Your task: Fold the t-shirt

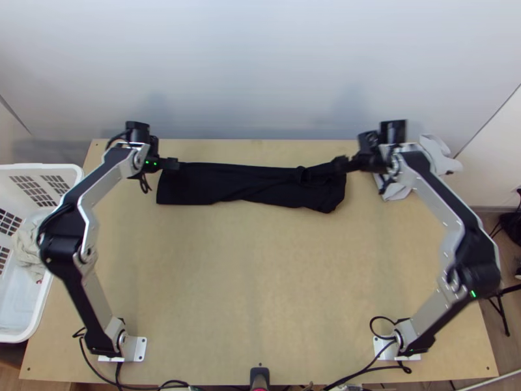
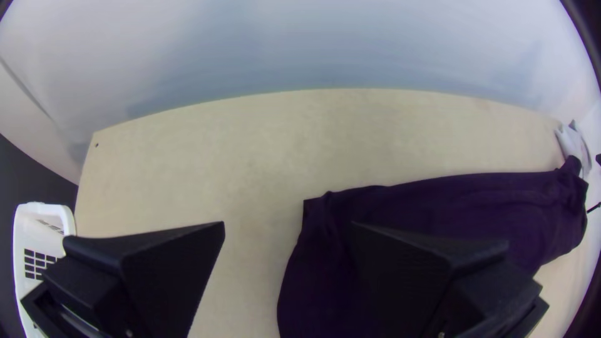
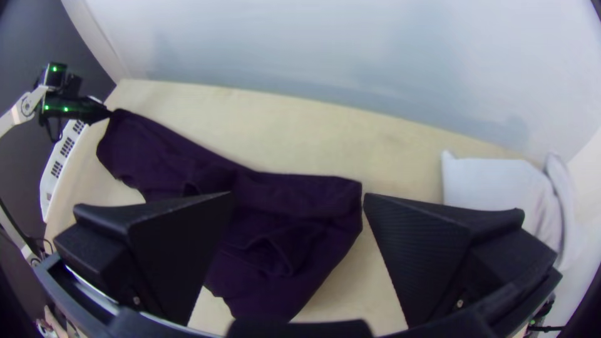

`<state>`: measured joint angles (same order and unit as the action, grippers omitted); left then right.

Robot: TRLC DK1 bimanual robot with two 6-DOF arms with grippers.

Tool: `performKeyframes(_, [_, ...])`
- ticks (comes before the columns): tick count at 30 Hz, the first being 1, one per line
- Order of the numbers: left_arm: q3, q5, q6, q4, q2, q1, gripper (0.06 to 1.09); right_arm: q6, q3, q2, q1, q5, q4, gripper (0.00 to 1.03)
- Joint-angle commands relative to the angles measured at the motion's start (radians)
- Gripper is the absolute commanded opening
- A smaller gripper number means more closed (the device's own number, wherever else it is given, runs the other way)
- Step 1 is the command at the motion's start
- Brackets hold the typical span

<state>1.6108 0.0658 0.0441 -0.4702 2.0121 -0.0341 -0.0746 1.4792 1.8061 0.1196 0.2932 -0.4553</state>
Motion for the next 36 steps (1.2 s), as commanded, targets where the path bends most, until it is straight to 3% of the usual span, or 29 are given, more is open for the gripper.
performKeyframes(1, [-0.091,-0.073,-0.006,-0.016,-0.147,0.013,1.03,0.062,-0.005,-0.235,-0.024,-0.003,0.007,1.00])
performKeyframes(6, [-0.152,-0.149,-0.027,-0.018,-0.151,0.028,1.03,0.102,-0.036,-0.384,0.003,-0.003,-0.069,1.00])
performKeyframes(11, [-0.163,-0.403,-0.096,-0.081,-0.101,0.086,1.03,0.139,-0.060,-0.507,0.058,-0.003,-0.146,1.00])
performKeyframes(16, [-0.137,-0.497,-0.164,-0.039,0.013,0.142,1.03,0.151,-0.076,-0.602,0.080,-0.003,-0.206,1.00])
performKeyframes(24, [-0.065,-0.541,-0.201,0.018,0.103,0.134,1.03,0.145,-0.089,-0.660,0.057,-0.005,-0.307,1.00])
performKeyframes(29, [0.008,-0.698,-0.300,0.010,0.132,0.119,1.02,0.151,-0.135,-0.680,0.041,-0.003,-0.312,1.00])
performKeyframes(36, [0.006,-0.833,-0.302,-0.039,0.128,0.028,1.00,0.153,-0.232,-0.700,0.022,-0.003,-0.309,1.00])
